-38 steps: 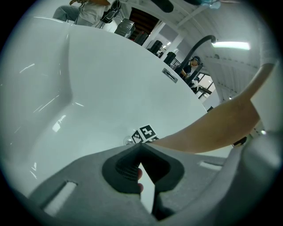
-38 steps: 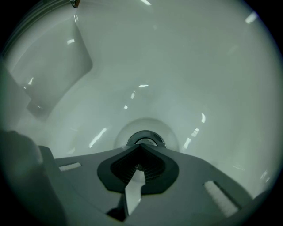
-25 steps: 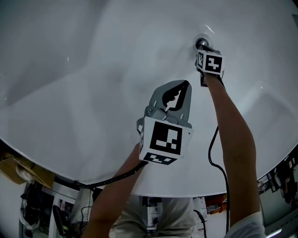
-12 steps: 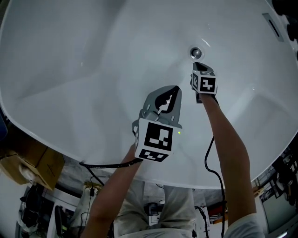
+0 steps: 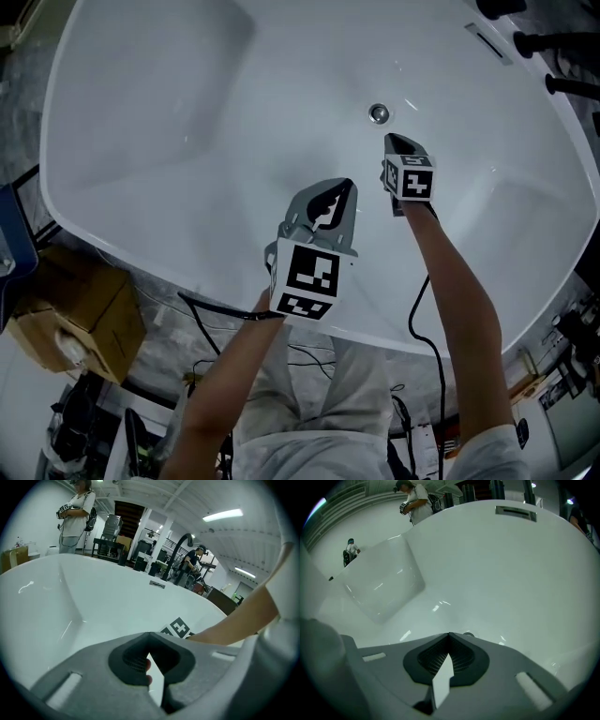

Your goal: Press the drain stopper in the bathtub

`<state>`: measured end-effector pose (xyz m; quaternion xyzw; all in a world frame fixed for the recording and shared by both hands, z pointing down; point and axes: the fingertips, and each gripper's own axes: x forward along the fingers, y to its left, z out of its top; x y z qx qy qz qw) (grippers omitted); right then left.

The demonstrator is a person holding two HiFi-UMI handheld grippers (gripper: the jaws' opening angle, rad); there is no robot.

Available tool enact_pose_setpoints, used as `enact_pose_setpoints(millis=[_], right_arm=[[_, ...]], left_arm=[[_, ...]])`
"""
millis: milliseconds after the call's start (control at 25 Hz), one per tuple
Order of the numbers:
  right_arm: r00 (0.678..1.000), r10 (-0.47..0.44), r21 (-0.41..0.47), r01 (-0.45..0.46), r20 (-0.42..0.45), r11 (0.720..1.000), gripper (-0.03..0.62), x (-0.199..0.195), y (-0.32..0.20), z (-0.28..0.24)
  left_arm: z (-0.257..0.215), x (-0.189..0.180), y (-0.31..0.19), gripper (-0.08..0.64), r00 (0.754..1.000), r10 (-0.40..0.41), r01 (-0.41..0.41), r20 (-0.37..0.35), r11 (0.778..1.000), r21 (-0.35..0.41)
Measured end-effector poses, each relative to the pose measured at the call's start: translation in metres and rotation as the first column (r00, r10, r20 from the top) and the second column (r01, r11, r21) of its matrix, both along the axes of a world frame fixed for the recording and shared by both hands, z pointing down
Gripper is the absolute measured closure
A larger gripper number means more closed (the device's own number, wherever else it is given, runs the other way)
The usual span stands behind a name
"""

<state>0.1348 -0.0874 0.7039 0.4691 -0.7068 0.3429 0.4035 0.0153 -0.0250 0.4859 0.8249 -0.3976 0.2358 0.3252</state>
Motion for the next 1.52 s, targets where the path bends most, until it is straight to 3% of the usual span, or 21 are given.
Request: enact_pose_setpoints(millis=[240, 480, 840, 1080, 1320, 1520], right_arm=[[0.998, 0.022, 0.078, -0.027, 0.060, 0.997, 0.589, -0.002, 0.004, -0.069], [0.994, -0.087, 0.155, 0.075, 0.067, 0.985, 0.589, -0.001, 0.015, -0.140], [0.982, -0.135, 0.236, 0.101, 0.132, 0.966, 0.589, 0.009, 0.050, -0.262], [0.971, -0.207, 0.277, 0.167, 0.120, 0.946, 0.589, 0.016, 0.076, -0.332], [0.963, -0.208, 0.346, 0.138, 0.173, 0.928, 0.589, 0.019, 0.102, -0.413], [0.957, -0.162, 0.405, 0.054, 0.239, 0.913, 0.591, 0.029, 0.128, -0.482]], left_arm=[[-0.048, 0.007, 0.027, 0.561, 0.999, 0.052, -0.052, 0.017, 0.998, 0.018], [-0.096, 0.007, 0.037, 0.561, 1.000, 0.018, -0.018, 0.008, 0.999, 0.027], [-0.180, 0.020, 0.067, 0.561, 0.999, 0.033, -0.034, 0.017, 0.998, 0.045], [-0.220, 0.032, 0.093, 0.561, 1.000, 0.031, -0.030, -0.003, 0.999, 0.027], [-0.281, 0.044, 0.103, 0.561, 0.998, 0.065, -0.064, -0.013, 0.996, 0.061], [-0.331, 0.061, 0.112, 0.561, 0.996, 0.093, -0.091, -0.009, 0.989, 0.113]])
